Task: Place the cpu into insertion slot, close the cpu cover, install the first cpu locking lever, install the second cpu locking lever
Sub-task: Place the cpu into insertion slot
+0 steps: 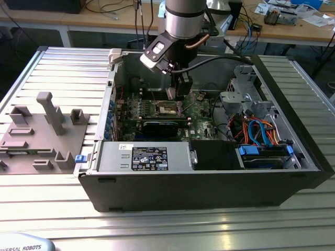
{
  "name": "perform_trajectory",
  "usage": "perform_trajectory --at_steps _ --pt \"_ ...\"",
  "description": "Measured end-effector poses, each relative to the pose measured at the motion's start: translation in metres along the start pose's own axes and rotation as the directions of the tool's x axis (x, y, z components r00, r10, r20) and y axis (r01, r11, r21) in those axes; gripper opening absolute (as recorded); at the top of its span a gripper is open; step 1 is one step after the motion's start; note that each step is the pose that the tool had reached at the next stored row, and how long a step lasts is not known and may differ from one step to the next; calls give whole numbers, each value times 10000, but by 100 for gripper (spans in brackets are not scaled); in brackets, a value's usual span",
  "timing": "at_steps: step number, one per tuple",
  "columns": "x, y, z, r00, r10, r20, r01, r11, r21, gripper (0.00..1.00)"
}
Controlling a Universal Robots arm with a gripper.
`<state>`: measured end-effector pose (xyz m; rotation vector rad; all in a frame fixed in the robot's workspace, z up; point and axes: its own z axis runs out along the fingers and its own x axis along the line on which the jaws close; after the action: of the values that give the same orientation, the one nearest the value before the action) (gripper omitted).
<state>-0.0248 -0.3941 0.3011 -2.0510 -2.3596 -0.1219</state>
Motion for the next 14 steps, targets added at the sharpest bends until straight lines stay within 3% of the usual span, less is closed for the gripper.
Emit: perform_trajectory --at_steps 14 --pt "-32 -6 41 10000 0 0 0 10000 0 54"
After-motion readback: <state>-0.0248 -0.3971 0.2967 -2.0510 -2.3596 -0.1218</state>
